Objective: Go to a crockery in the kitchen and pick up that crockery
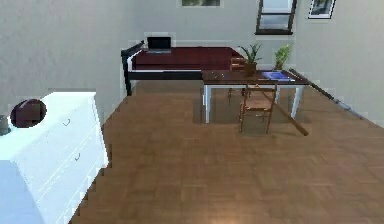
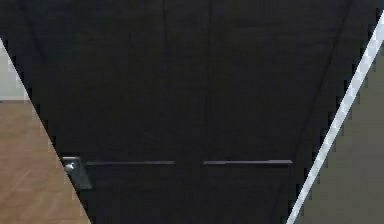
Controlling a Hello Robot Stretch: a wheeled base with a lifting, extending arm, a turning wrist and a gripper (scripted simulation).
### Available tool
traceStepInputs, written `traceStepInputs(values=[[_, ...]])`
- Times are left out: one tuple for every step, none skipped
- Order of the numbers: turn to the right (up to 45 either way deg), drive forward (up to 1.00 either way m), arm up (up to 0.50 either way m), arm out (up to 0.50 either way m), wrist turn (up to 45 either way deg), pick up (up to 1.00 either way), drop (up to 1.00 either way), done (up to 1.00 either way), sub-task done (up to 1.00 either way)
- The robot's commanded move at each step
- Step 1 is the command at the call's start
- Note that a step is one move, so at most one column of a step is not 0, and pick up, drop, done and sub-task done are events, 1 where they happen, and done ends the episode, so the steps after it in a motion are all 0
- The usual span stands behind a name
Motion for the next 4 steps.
traceStepInputs(values=[[9.0, 0.0, 0.0, 0.0, 0.0, 0.0, 0.0, 0.0, 0.0], [0.0, 0.6, 0.0, 0.0, 0.0, 0.0, 0.0, 0.0, 0.0], [36.0, 0.0, 0.0, 0.0, 0.0, 0.0, 0.0, 0.0, 0.0], [0.0, 0.35, 0.0, 0.0, 0.0, 0.0, 0.0, 0.0, 0.0]])
